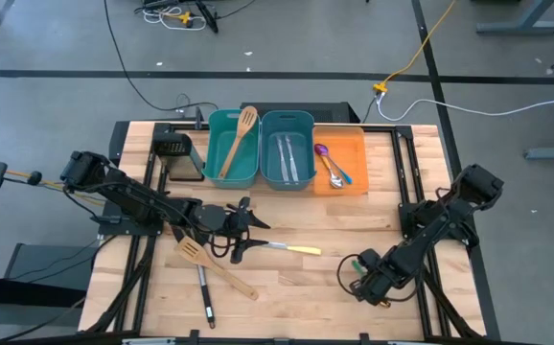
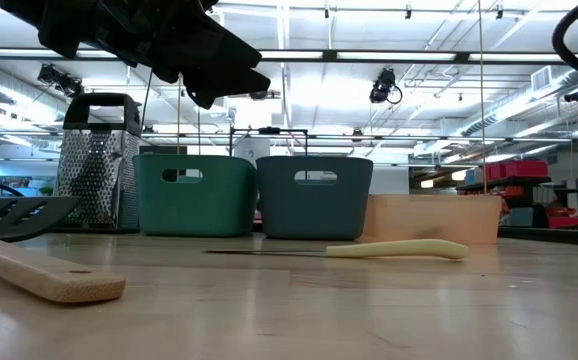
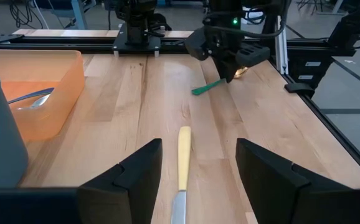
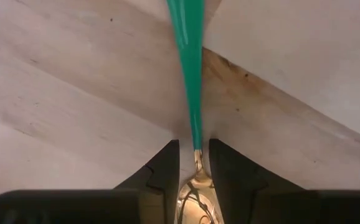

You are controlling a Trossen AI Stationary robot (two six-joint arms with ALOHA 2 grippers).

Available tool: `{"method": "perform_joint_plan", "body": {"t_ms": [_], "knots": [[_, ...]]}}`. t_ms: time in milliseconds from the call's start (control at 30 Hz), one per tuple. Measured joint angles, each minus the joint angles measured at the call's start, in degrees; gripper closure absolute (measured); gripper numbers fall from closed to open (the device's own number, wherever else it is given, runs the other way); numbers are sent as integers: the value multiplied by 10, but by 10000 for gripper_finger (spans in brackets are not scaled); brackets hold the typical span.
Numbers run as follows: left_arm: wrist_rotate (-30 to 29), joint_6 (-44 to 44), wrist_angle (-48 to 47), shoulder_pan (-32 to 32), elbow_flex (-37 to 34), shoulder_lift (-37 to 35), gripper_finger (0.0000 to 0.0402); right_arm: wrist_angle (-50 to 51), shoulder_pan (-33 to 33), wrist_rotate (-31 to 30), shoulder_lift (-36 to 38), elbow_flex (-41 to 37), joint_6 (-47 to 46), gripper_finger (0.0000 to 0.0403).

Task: Pick & Place Kitchen Items
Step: Put the green spoon into the orange bin

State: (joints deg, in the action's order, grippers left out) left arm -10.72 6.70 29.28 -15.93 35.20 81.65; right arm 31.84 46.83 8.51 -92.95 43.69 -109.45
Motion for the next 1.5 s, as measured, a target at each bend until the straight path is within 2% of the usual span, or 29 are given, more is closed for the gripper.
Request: {"method": "perform_joint_plan", "body": {"t_ms": [433, 533, 700, 1033, 1367, 1500], "knots": [[0, 0, -1, 0, 0, 0, 191, 0, 1, -5, -15, 2, -23, 309], [0, -4, -1, 0, 0, 0, 191, 6, 1, -5, -15, 1, -39, 330], [0, -5, -1, 0, 0, 0, 191, 18, 1, -3, -15, 1, -42, 389], [0, -5, -1, 0, 0, 0, 191, 33, 2, -6, -14, 7, -29, 393], [0, -4, -2, 0, 0, 0, 191, 82, 2, -66, 14, 23, -20, 393], [0, -3, -5, 0, 0, 0, 191, 86, 0, -67, 16, 24, -20, 393]]}}
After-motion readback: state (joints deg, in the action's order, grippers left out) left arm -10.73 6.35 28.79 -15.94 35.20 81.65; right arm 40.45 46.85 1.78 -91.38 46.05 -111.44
